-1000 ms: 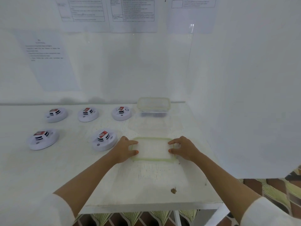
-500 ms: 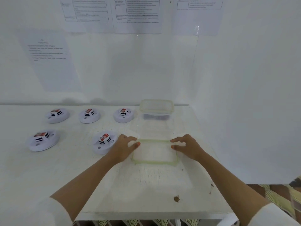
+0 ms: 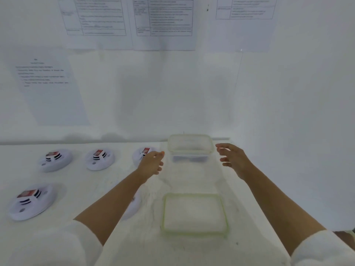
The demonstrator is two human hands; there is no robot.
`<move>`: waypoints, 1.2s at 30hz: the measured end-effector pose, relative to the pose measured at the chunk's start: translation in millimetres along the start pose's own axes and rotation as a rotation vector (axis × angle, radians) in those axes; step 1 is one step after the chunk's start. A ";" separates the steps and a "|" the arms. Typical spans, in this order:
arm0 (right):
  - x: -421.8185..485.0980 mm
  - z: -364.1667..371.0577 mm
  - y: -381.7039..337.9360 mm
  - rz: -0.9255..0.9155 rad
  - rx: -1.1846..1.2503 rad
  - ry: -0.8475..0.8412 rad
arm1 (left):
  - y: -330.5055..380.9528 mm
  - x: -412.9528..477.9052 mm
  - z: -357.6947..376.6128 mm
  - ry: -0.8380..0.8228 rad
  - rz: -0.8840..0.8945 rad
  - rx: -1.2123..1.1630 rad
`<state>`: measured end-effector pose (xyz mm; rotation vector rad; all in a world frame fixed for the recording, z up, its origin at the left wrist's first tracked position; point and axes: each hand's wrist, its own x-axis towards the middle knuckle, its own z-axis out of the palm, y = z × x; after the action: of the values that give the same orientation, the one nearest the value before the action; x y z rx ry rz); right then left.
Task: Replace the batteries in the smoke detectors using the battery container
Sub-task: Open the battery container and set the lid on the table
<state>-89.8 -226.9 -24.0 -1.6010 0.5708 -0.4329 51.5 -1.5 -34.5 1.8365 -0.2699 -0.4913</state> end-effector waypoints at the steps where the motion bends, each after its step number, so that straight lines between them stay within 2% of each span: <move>1: 7.4 0.7 0.2 0.010 0.006 -0.009 | 3.5 8.1 1.5 -0.023 -0.027 -0.028; 8: 48.1 8.3 3.6 0.067 -0.022 -0.135 | 18.7 43.8 6.2 -0.066 -0.151 -0.284; 11: 66.4 8.7 2.4 0.080 -0.106 -0.184 | 16.4 63.3 7.5 -0.166 -0.075 -0.263; 15: 86.3 4.0 -0.8 0.081 -0.135 -0.296 | 13.6 80.9 15.0 -0.241 0.025 -0.109; 18: 96.6 -0.5 -1.7 0.094 -0.139 -0.373 | 15.6 86.0 16.5 -0.296 0.043 -0.069; 23: 104.2 -4.3 -0.4 0.120 -0.067 -0.446 | 17.1 93.4 12.2 -0.409 0.009 -0.142; 28: 111.8 -5.1 6.4 0.188 -0.023 -0.501 | 15.0 94.8 12.3 -0.428 -0.009 -0.156; 31: 114.0 -4.7 9.3 0.223 0.043 -0.504 | 17.1 96.5 14.9 -0.327 0.008 -0.136; 36: 110.2 -4.9 5.0 0.162 -0.087 -0.415 | 23.5 95.0 14.5 -0.317 0.015 -0.060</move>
<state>-4.8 -296.6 -34.3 -1.6528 0.3993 0.0488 130.3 -61.1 -34.6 1.6934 -0.4776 -0.7735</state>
